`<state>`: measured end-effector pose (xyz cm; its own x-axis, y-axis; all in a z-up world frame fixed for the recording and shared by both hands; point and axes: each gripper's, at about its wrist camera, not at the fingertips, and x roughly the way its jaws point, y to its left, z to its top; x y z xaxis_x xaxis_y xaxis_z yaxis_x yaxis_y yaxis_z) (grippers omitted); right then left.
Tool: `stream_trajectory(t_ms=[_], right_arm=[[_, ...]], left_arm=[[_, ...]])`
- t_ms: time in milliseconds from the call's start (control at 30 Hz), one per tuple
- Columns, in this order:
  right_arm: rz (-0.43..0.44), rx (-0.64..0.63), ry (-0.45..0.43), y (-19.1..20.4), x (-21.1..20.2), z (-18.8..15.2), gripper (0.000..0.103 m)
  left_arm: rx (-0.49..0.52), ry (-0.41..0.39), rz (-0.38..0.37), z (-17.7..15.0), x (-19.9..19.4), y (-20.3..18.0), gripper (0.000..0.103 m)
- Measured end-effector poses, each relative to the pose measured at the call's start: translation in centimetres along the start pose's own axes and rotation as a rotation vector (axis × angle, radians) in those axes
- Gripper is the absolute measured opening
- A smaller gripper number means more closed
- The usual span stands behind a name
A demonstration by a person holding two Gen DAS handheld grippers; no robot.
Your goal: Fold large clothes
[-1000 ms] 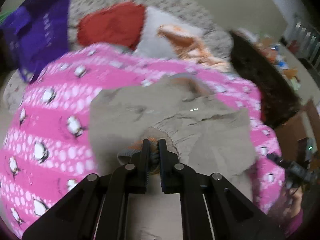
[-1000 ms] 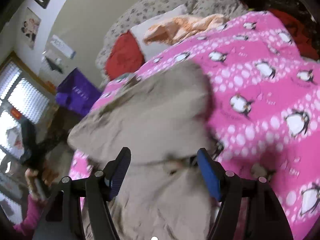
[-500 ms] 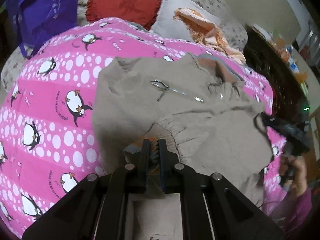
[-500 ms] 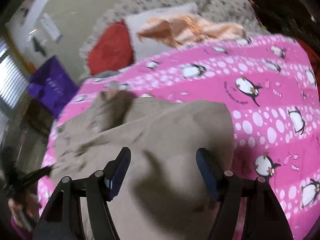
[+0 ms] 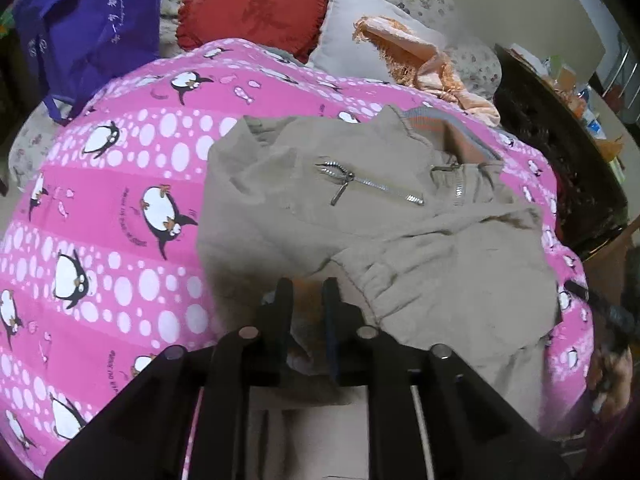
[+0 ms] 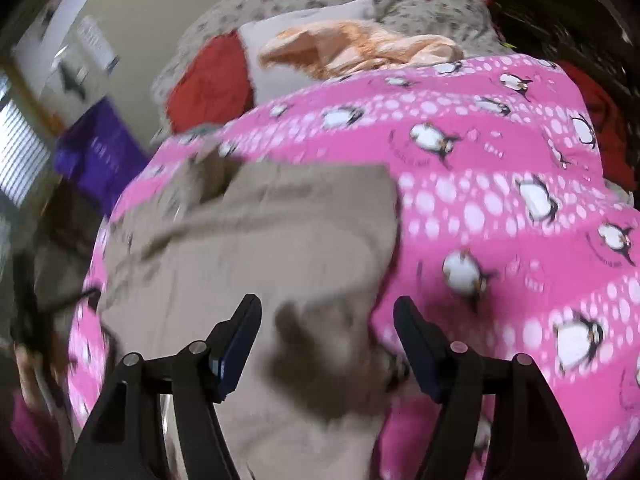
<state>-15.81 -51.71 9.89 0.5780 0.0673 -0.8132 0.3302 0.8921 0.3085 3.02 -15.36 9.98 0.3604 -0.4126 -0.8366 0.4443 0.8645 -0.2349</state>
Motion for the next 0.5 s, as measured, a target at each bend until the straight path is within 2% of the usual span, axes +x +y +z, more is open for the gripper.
stream_trajectory(t_ms=[33, 67, 133, 200, 333, 400, 500], right_arm=[[-0.013, -0.022, 0.017, 0.4, 0.4, -0.7, 0.069], [-0.057, -0.056, 0.047, 0.8, 1.2, -1.7, 0.068], [-0.14, -0.102, 0.114, 1.1, 3.2, -3.1, 0.068], [-0.152, -0.095, 0.153, 0.9, 4.2, -4.0, 0.065], [-0.136, -0.048, 0.079, 0.8, 1.1, -2.8, 0.068], [-0.116, -0.025, -0.022, 1.1, -1.2, -1.3, 0.068], [-0.084, -0.05, -0.084, 2.4, -1.6, 0.9, 0.068]], left_arm=[[0.005, 0.003, 0.0, -0.2, 0.1, 0.0, 0.04], [0.003, 0.006, 0.005, -0.4, 0.2, 0.0, 0.044], [0.001, 0.007, 0.008, -0.7, 0.0, -0.2, 0.044], [0.01, -0.002, 0.013, -1.0, -0.8, -0.6, 0.044], [0.022, -0.073, 0.023, -1.3, -2.9, -1.3, 0.055], [0.029, -0.099, 0.018, -1.4, -3.2, -1.9, 0.055], [0.056, -0.091, 0.046, -1.3, -2.2, -2.7, 0.06]])
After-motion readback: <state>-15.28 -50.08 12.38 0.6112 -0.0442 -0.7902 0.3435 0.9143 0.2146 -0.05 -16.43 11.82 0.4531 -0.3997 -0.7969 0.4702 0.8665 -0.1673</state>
